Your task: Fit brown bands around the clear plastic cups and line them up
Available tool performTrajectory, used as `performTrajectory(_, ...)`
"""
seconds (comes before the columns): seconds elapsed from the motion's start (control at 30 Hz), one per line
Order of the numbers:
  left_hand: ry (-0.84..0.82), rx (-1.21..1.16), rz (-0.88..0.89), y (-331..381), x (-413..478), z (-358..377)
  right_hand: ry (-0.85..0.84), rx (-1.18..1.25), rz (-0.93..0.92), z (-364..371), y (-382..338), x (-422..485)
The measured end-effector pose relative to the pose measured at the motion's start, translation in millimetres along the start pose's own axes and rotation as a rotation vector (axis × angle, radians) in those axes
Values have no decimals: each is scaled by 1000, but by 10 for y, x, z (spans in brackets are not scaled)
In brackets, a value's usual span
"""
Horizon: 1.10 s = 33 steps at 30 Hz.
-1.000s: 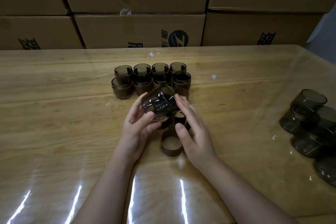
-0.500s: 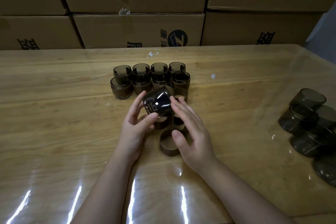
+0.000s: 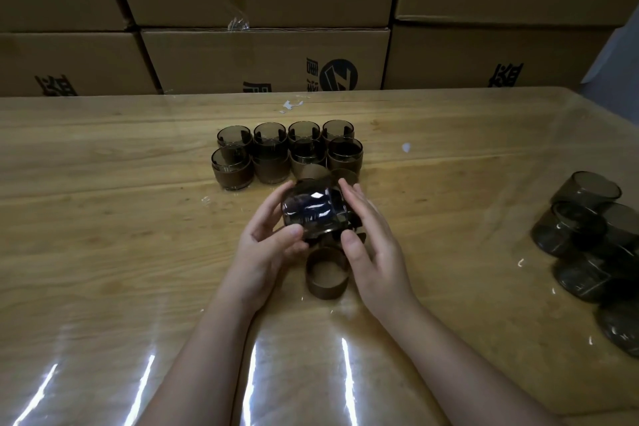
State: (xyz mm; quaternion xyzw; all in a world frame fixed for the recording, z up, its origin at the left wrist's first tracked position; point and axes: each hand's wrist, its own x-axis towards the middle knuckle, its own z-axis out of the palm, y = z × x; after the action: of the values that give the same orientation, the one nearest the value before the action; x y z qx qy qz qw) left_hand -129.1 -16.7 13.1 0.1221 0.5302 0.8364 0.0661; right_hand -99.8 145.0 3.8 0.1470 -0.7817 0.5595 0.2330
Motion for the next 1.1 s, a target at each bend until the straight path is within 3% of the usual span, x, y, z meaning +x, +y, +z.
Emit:
performTrajectory(0.2,93,-93,40,32,13,9,-46,-31,-68,14,-13,-24)
performTrajectory(0.37,176,-2,93,-27,35,-15,-68,-98,-161,37,-20,-39)
performTrajectory(0.57,159,130,119,-61,35,-26,-38,-109,-237,23,-34,-40)
performTrajectory(0.9,-7,160,45,-53,-8,-23,5,-39,-48,-16,-31,-6)
performTrajectory(1.1,58,16,62,-27,-1,24,-32,-42,-26,3,-31,-12)
